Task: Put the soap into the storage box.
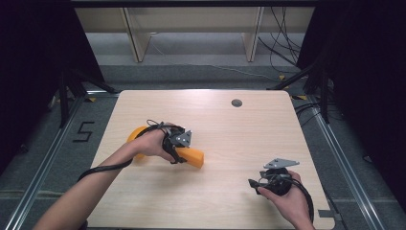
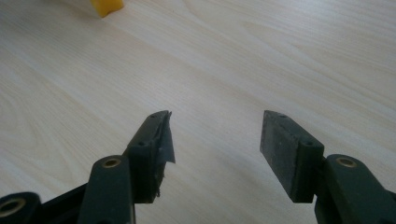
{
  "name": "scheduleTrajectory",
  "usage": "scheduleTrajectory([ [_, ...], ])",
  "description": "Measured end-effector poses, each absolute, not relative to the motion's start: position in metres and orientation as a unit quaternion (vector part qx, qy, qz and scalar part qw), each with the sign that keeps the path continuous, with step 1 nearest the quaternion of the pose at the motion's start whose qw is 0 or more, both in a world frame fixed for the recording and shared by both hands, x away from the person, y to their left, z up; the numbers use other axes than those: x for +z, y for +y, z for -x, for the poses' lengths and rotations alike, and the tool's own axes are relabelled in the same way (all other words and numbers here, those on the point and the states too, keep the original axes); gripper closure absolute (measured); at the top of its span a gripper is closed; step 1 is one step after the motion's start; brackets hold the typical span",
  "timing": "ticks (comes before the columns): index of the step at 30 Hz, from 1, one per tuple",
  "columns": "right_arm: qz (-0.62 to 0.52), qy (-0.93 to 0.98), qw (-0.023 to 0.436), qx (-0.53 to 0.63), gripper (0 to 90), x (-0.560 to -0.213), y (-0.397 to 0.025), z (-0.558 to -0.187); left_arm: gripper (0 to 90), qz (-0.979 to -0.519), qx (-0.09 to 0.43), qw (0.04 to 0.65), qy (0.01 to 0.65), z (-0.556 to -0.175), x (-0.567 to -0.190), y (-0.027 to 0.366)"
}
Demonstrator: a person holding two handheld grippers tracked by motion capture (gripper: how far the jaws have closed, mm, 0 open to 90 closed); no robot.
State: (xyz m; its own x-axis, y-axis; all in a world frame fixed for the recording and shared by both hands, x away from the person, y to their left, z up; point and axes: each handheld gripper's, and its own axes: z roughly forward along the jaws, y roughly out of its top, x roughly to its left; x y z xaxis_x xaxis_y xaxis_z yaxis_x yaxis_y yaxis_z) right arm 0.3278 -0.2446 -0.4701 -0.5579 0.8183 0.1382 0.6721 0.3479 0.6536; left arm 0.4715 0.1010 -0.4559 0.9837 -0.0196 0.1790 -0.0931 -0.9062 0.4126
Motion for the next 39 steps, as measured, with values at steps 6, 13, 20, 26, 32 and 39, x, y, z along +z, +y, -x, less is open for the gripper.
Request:
scheduleTrajectory([
  [6, -0.467, 0.815, 0.122, 0.321, 43.4, -0.468, -0.244, -0.326, 39.6, -0.973, 0.097, 0.203, -0.039, -0.472, -0.456, 0.099],
  [13, -0.467, 0.816, 0.120, 0.320, 43.4, -0.468, -0.244, -0.326, 43.4, -0.977, 0.107, 0.179, -0.051, -0.471, -0.456, 0.097],
  [20, -0.468, 0.815, 0.120, 0.320, 43.4, -0.468, -0.244, -0.326, 46.5, -0.981, 0.096, 0.164, -0.048, -0.472, -0.454, 0.097],
  [26, -0.469, 0.815, 0.119, 0.319, 43.3, -0.468, -0.244, -0.326, 50.6, -0.983, 0.080, 0.162, -0.031, -0.470, -0.453, 0.099],
  [32, -0.468, 0.817, 0.117, 0.316, 43.3, -0.468, -0.244, -0.326, 58.1, -0.988, 0.056, 0.141, -0.026, -0.467, -0.448, 0.099],
  [39, -0.450, 0.820, 0.132, 0.328, 43.2, -0.472, -0.245, -0.329, 59.4, -0.990, 0.050, 0.129, -0.018, -0.469, -0.447, 0.097],
])
